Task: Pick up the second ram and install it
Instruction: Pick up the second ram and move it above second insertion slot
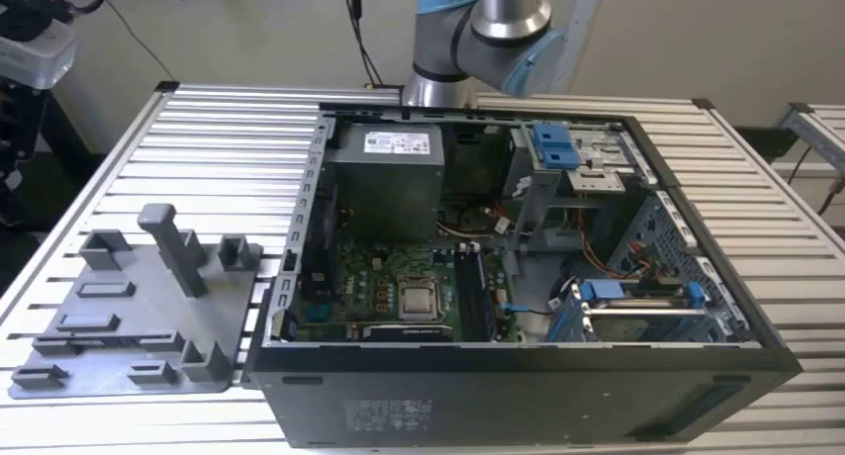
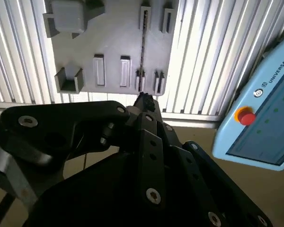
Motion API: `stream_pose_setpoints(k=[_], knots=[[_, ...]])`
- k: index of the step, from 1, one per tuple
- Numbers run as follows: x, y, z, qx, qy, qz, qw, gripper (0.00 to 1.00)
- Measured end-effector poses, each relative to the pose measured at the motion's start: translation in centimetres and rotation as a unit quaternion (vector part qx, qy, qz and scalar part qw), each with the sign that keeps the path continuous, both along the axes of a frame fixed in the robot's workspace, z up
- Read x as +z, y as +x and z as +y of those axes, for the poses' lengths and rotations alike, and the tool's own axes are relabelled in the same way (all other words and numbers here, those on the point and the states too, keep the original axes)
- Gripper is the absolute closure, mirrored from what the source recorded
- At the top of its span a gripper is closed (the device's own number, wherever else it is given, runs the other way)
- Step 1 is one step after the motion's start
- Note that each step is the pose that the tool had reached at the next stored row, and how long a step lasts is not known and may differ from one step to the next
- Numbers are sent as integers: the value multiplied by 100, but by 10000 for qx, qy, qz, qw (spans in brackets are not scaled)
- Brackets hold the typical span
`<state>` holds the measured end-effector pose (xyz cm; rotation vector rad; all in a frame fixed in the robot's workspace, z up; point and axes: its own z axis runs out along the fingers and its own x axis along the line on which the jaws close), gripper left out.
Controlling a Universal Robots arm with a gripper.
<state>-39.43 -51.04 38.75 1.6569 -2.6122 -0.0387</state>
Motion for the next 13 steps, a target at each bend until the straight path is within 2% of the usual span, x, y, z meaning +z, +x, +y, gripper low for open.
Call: stream_pose_setpoints(k=[5, 10, 13], knots=[[0, 0, 1, 418, 0, 0, 9991, 89], [-1, 0, 1, 767, 0, 0, 9971, 89], [0, 0, 1, 901, 0, 0, 9959, 89]])
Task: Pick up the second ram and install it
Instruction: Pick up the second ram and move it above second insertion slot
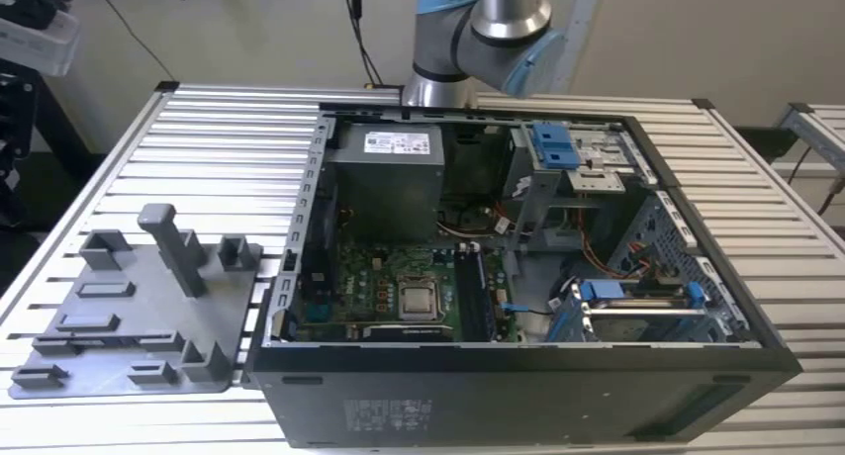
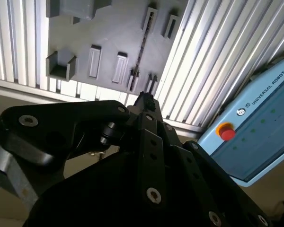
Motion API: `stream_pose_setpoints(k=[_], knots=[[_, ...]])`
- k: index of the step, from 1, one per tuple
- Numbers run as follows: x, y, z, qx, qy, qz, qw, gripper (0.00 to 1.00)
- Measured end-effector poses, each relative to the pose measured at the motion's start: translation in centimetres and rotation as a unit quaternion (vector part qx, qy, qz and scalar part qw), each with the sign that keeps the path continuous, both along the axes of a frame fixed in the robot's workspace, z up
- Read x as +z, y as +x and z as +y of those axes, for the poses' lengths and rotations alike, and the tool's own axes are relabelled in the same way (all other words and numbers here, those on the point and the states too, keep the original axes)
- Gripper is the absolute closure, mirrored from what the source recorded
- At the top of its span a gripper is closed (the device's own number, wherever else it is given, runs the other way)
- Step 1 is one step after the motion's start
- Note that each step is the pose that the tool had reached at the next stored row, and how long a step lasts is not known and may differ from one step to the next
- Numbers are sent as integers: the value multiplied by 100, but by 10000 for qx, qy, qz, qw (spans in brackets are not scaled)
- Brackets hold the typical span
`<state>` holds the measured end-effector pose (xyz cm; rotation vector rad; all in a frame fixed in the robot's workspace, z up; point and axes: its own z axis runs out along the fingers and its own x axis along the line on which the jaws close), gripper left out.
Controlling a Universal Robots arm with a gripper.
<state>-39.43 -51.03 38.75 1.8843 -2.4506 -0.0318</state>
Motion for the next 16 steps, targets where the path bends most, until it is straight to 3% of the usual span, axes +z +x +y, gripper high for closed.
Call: stream_pose_setpoints(k=[16], knots=[[0, 0, 0, 101, 0, 0, 9999, 88]])
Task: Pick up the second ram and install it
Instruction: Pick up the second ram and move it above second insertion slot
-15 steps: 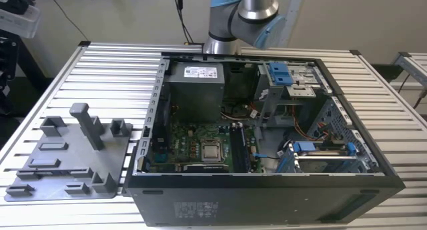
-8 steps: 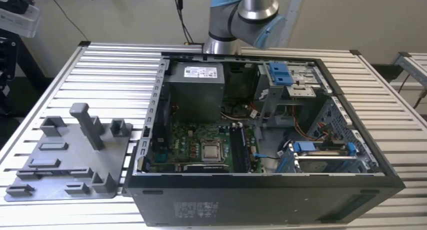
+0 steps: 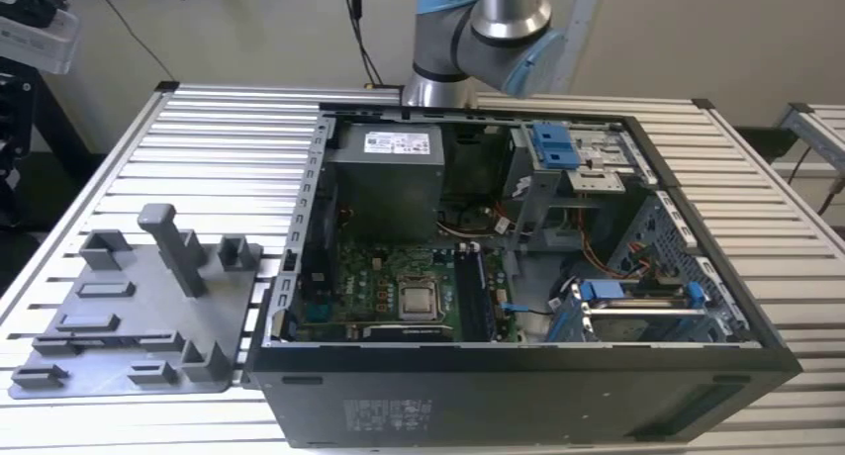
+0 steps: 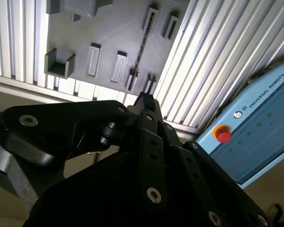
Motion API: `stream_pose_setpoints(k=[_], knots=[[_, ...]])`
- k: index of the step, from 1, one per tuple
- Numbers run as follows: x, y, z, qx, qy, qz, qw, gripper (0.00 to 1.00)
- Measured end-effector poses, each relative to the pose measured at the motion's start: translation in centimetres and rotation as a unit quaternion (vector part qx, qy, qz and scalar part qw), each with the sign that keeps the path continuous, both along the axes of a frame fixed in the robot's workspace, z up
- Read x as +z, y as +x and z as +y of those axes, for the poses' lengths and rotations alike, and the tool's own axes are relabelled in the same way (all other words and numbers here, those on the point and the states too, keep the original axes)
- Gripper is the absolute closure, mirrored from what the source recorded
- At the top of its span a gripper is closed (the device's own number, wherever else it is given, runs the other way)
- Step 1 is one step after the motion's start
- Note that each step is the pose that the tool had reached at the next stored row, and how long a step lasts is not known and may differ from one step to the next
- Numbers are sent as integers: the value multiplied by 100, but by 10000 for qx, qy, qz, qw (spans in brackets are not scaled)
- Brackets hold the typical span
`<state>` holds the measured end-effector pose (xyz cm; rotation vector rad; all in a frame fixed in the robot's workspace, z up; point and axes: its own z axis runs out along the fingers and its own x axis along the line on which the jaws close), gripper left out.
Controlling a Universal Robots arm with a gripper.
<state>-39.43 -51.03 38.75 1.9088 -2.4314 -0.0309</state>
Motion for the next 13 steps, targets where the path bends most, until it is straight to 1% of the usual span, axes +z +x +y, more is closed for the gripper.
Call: stream_pose_setpoints(k=[2, 3, 4, 5, 7, 13], knots=[[0, 0, 0, 0, 0, 0, 10000, 76], [0, 0, 0, 0, 0, 0, 10000, 76], [0, 0, 0, 0, 0, 0, 10000, 70], [0, 0, 0, 0, 0, 0, 10000, 70], [0, 0, 0, 0, 0, 0, 10000, 58], [0, 0, 0, 1, 0, 0, 10000, 58]])
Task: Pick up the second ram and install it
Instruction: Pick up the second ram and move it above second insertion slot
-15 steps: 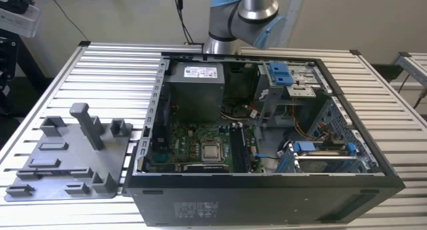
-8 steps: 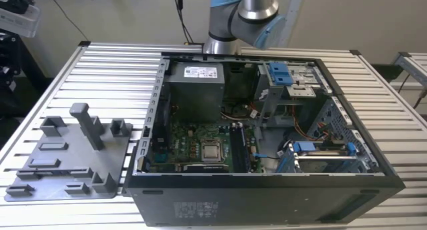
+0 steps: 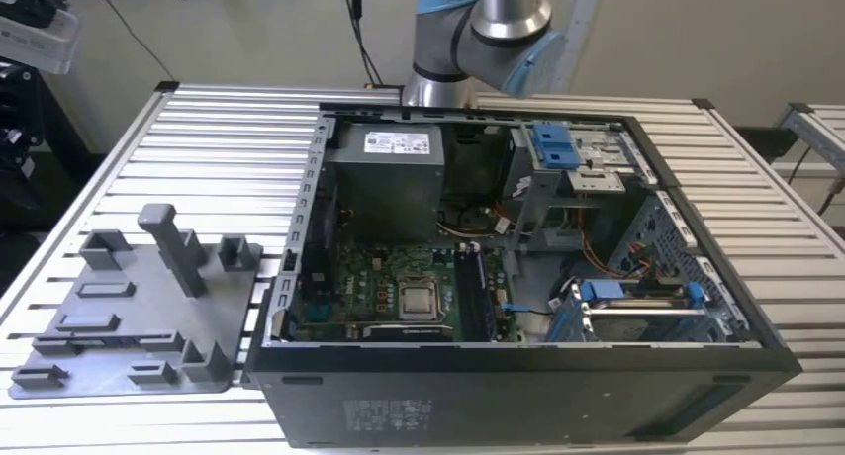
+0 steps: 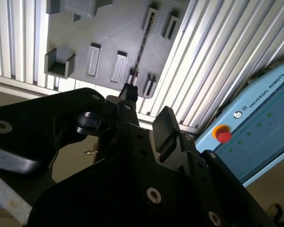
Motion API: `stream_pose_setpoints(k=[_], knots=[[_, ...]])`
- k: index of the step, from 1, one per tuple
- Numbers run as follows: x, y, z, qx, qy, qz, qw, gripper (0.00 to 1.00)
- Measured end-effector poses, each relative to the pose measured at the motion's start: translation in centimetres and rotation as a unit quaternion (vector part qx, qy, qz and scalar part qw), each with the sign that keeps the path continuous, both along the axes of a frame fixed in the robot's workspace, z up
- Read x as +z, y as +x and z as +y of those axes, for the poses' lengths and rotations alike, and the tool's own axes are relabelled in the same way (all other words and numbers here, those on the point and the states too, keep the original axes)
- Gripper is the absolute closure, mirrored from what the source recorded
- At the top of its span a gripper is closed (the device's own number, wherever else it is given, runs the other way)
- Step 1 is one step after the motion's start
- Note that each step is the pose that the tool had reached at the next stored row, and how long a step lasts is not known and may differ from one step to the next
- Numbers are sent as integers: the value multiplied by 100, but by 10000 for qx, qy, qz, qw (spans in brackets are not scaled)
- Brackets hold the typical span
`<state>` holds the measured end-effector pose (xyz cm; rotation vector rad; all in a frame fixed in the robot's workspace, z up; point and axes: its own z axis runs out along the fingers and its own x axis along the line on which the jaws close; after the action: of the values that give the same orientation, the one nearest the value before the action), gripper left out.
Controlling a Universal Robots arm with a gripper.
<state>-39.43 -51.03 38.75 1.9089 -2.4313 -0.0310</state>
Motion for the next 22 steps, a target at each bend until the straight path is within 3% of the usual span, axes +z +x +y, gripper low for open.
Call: stream_pose_setpoints(k=[10, 22], knots=[[-10, 1, 1, 1, 0, 0, 10000, 58], [-163, 0, 10, 84, -8, -1, 10000, 58]])
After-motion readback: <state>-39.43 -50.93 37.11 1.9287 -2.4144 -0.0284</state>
